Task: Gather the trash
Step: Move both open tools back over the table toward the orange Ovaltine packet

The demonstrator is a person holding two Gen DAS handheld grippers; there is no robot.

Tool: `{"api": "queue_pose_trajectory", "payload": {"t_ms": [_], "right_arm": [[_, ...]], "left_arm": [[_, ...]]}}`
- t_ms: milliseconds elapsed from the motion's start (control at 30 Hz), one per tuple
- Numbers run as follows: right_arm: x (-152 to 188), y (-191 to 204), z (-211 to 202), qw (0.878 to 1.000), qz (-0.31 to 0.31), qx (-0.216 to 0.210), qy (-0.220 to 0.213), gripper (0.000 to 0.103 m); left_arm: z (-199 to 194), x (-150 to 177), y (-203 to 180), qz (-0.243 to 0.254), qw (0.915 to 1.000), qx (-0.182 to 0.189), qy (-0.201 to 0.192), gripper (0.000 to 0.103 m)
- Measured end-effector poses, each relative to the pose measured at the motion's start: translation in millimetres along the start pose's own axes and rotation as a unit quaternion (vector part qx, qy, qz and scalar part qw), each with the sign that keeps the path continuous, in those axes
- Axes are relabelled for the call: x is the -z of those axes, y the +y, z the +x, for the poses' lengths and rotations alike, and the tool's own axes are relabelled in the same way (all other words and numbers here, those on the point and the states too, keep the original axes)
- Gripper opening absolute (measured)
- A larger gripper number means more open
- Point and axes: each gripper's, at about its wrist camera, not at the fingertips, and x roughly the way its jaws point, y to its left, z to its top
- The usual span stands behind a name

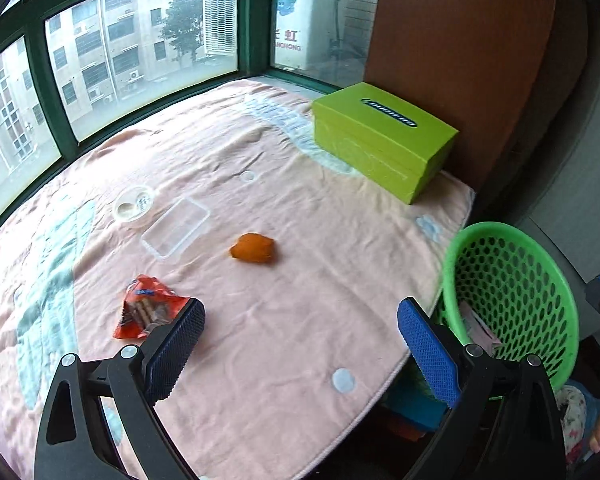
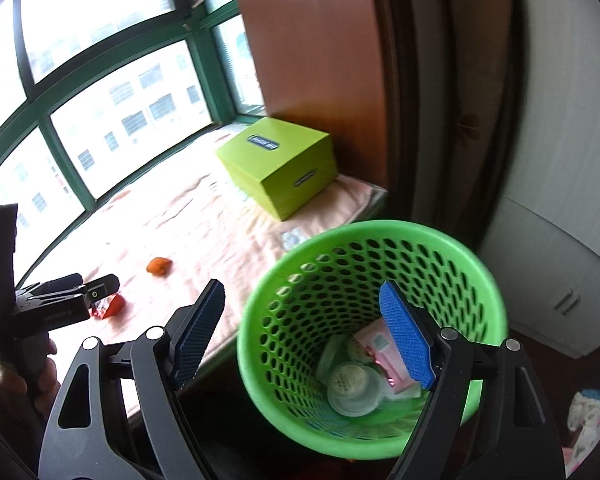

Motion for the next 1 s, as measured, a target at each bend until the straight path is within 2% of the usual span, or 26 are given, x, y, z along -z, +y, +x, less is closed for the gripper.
{"api": "queue_pose_trajectory", "payload": {"t_ms": [233,467,667,1000], "right_arm": [[-3.0,24.4,14.8,1.0,-0.022,-0.016,0.012,0.079],[-5.3,43.6,31.9,0.999,-0.035,-0.029,0.028,0.079],[-4.3,61.6,44.7,0.997,-0.052,-0.039,0.042,0.079],[-2.4,91.3,70.4,0.994,-0.075,-0.056,0.064,0.079]], "left_arm": [[20.0,8.0,62.1,-0.022,0.9991,-0.027,0.023,0.095],[46.8,19.3,101.5,-0.018,0.9978,-0.036,0.052,0.095],[69.6,23.1,123.8,-0.02,0.9962,-0.039,0.075,0.095],[94.8,26.0,137.8,-0.019,0.9951,-0.016,0.096,0.095]]}}
